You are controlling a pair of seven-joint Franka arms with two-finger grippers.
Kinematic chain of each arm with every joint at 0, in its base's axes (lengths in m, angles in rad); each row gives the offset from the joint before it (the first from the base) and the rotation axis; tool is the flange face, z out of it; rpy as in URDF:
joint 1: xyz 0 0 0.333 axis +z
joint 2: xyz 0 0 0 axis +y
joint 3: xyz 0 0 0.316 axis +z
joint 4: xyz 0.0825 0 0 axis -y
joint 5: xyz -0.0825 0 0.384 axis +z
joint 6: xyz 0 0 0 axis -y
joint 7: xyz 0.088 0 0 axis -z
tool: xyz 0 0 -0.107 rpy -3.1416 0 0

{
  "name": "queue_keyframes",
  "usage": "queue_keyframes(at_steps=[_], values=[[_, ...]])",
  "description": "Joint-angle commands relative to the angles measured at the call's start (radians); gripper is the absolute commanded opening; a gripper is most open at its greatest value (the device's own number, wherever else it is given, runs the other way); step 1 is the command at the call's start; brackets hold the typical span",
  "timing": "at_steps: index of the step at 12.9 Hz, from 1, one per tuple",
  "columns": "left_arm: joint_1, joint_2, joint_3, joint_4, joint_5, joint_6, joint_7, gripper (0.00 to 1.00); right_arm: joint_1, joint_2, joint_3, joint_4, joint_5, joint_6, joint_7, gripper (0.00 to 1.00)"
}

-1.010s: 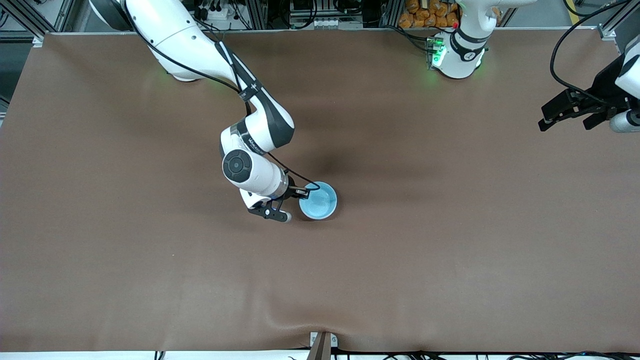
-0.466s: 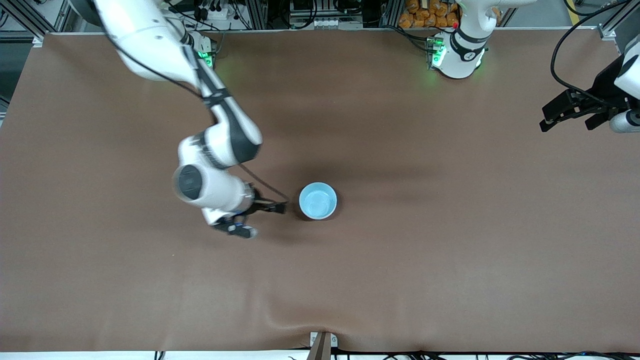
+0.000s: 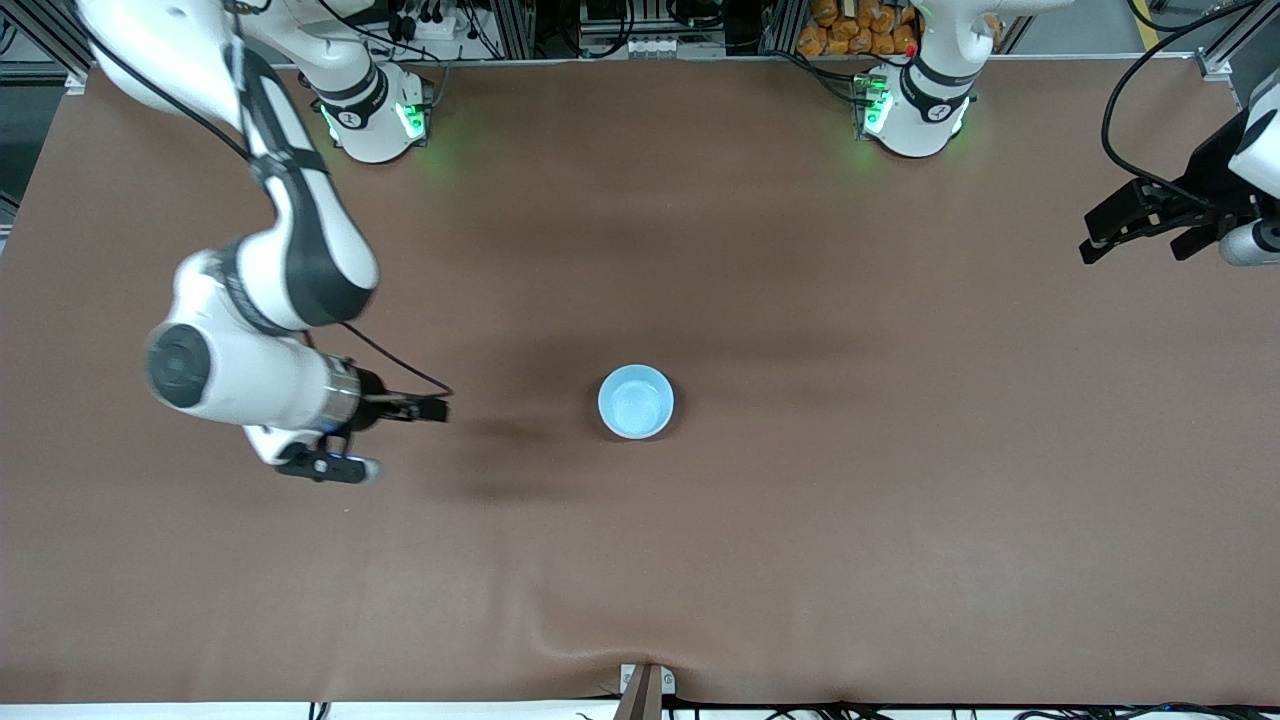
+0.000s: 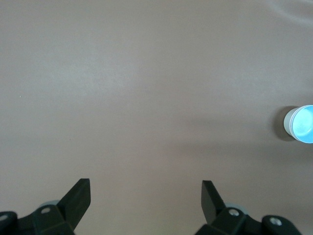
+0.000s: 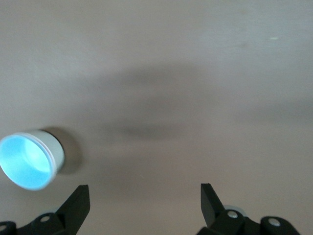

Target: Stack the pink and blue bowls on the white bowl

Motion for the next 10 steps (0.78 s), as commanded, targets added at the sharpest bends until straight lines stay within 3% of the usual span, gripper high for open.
queue_keyframes(at_steps=[1,4,7,10], values=[[-0.001,-0.005,-0.006,-0.005,0.017,0.007,0.007,1.0,-0.078,-0.139,0.017,-0.031,-0.087,-0.116,-0.055,1.0],[-0.003,-0.006,-0.006,-0.005,0.017,-0.011,0.007,1.0,-0.082,-0.236,0.016,-0.029,-0.153,-0.182,-0.098,1.0],[0.0,-0.006,-0.006,-0.003,0.019,-0.019,0.009,1.0,-0.084,-0.294,0.016,-0.032,-0.164,-0.237,-0.096,1.0],[0.0,-0.009,-0.004,-0.003,0.02,-0.021,0.004,1.0,-0.116,-0.345,-0.036,-0.031,-0.168,-0.297,-0.165,1.0]])
